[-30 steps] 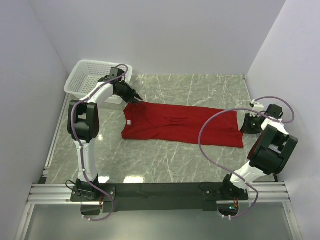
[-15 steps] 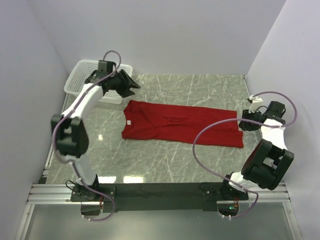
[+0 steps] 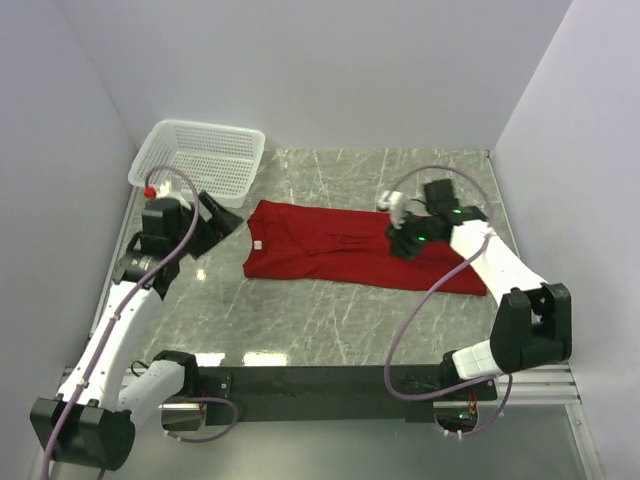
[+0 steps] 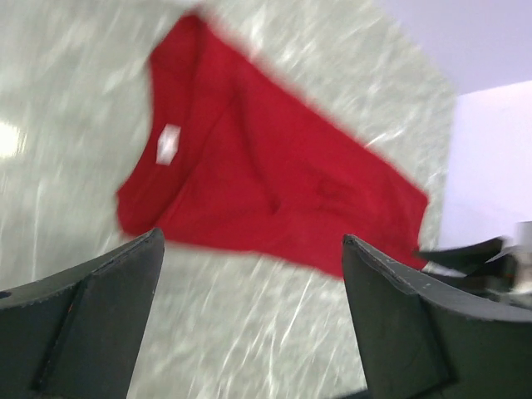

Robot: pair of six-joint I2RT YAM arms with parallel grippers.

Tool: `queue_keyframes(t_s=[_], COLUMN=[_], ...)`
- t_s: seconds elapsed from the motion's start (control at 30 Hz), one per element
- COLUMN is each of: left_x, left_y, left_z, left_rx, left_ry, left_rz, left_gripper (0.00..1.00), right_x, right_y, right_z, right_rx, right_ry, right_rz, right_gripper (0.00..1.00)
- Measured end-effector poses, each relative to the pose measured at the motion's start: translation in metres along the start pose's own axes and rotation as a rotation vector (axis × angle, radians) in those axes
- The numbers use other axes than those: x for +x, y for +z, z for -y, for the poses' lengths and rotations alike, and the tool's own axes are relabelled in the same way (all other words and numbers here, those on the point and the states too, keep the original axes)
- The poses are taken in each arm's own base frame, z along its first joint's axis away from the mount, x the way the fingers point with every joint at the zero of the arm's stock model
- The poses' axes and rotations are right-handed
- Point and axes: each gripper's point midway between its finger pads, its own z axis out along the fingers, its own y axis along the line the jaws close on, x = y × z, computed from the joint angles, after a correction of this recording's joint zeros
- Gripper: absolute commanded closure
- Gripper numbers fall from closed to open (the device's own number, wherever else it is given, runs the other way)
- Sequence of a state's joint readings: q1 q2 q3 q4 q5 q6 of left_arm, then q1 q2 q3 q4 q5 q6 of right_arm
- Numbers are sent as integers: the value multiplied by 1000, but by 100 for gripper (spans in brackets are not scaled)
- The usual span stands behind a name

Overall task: Fold and stack the t-shirts
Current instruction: Fold the tshirt

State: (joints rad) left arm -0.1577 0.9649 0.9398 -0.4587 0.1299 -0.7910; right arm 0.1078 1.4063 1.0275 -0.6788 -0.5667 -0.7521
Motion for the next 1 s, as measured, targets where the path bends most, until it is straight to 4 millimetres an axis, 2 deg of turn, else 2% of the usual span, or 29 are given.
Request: queue_keyframes(t_s=[0.13,0.23,0.3,0.4,0.47,0.53,0.73,0.93,1.0], left_x=[45,74,81,79,78,79,93,96,96], left_y=[1,-5,-12,-23,-28,-30,-28,-27,-27], left_z=[-40,-65,-70,-66,-65,-65,-79,-81,-81], left_rx=[-86,-140,-147,-127,-118,-113,-150,-158,-158], left_ry=[-95,-157,-179,-197,-204,-214,-243,-251,-251], left_rz=[-87,-130,-133,-108,-94,-88,-117,-123,-124], left_gripper=[6,6,6,6,6,6,7,6,7], right_x=[-50,-74,-86,-110,-116,-113,-103,-119,-119], right_y=[32,65,86,120,139,150,164,184,190], right_z=[-36,-60,-72,-82,-81,-81,-90,-95,-94], right_rx=[-71,-95,-102,-104,-91,-82,-77,-62,-54], right_ry=[-188,-289,-325,-349,-341,-331,-320,-307,-297], right_rz=[-4,-39,-65,-79,-91,-109,-153,-140,-146], right_gripper=[57,57,57,57,57,57,58,62,64])
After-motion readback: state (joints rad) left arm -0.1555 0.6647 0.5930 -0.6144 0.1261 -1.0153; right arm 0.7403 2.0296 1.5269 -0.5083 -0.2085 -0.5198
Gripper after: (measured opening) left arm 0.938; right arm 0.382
